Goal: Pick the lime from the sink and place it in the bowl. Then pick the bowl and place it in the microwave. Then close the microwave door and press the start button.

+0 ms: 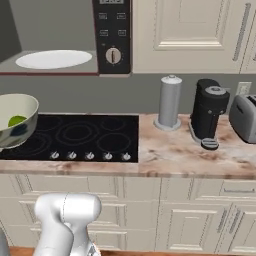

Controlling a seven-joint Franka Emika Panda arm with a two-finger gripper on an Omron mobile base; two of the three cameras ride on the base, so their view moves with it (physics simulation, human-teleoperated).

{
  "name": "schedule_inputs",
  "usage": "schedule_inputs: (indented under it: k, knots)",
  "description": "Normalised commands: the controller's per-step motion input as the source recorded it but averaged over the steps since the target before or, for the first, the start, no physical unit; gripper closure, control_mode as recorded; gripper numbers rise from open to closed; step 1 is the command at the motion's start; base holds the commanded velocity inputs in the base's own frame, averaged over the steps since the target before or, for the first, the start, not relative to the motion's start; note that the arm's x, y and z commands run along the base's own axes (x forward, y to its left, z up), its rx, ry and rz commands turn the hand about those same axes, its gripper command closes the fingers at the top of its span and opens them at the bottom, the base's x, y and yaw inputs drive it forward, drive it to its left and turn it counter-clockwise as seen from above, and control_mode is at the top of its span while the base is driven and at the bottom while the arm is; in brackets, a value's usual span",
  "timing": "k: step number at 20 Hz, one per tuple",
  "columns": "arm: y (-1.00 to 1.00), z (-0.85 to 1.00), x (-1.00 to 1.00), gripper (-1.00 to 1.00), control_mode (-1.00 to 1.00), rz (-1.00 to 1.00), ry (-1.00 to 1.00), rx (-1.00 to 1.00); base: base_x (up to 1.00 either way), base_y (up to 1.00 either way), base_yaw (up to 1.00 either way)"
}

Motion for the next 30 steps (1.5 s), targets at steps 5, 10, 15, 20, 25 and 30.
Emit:
schedule_inputs:
  k: [5,10,15,20,25,30]
  knots:
    - [0.00,0.00,0.00,1.00,1.00,0.00,0.00,0.00,0.51,0.48,0.00]
    - [0.00,0.00,0.00,1.00,1.00,0.00,0.00,0.00,-0.07,0.12,0.00]
    - [0.00,0.00,0.00,1.00,1.00,0.00,0.00,0.00,-0.32,0.29,0.00]
    - [0.00,0.00,0.00,1.00,1.00,0.00,0.00,0.00,-0.27,0.23,0.00]
    - [0.00,0.00,0.00,1.00,1.00,0.00,0.00,0.00,-0.13,0.00,0.00]
    - [0.00,0.00,0.00,1.00,1.00,0.00,0.00,0.00,-0.20,0.00,-0.01]
